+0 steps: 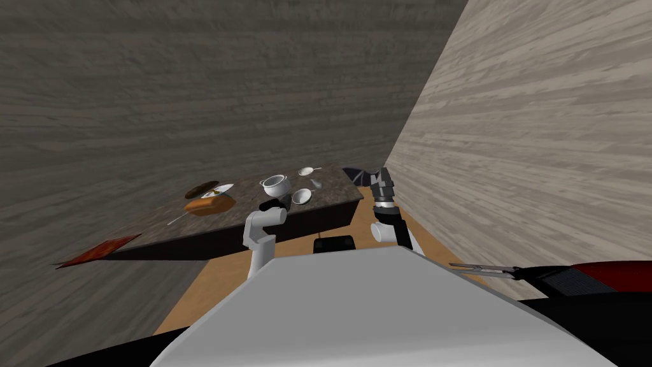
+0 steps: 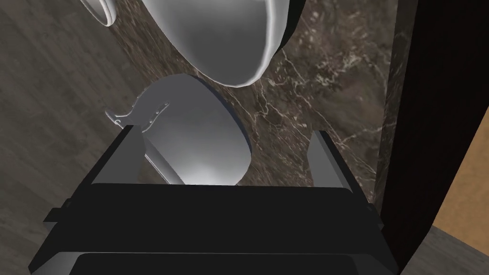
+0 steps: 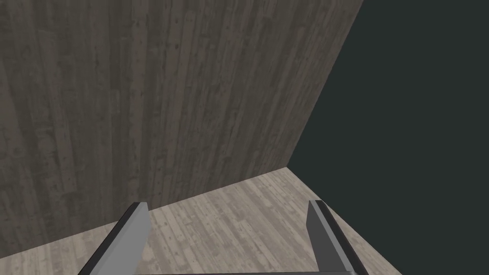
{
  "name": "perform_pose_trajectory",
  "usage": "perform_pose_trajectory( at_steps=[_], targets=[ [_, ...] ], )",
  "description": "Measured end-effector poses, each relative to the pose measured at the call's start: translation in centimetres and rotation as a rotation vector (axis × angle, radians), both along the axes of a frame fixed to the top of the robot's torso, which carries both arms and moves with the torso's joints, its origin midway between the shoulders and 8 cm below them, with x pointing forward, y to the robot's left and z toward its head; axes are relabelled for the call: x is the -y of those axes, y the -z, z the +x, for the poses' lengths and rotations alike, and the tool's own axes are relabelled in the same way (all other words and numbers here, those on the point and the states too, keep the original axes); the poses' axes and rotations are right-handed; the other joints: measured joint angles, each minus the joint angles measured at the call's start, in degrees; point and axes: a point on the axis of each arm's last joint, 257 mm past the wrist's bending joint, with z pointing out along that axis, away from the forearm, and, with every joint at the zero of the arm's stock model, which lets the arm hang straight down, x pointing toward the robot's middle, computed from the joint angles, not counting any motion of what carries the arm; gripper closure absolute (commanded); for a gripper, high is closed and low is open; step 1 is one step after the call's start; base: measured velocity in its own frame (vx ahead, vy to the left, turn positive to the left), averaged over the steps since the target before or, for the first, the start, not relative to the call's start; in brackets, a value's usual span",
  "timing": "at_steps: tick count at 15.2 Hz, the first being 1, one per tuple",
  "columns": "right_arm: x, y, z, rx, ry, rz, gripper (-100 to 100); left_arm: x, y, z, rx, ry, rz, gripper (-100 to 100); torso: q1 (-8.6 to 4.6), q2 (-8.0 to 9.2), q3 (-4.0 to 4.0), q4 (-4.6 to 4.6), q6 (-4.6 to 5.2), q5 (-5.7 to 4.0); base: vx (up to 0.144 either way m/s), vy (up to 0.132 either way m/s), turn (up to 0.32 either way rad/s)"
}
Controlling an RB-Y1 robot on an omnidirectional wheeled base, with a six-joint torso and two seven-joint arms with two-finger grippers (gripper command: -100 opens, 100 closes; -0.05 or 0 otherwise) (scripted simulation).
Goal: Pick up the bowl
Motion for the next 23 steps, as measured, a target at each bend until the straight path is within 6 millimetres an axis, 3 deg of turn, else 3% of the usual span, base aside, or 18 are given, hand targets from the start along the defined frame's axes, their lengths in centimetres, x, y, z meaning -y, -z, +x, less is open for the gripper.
perform_pose_trajectory(
  at_steps=[23],
  targets=[
    [0.0, 0.0, 0.0, 0.000, 0.000, 0.000, 0, -2.0, 4.2, -5.1, -0.387, -0.030, 0.023, -100, 0.09, -0.03, -0.02, -0.01, -0.01, 0.02, 0.026, 0.004, -0.086]
  ],
)
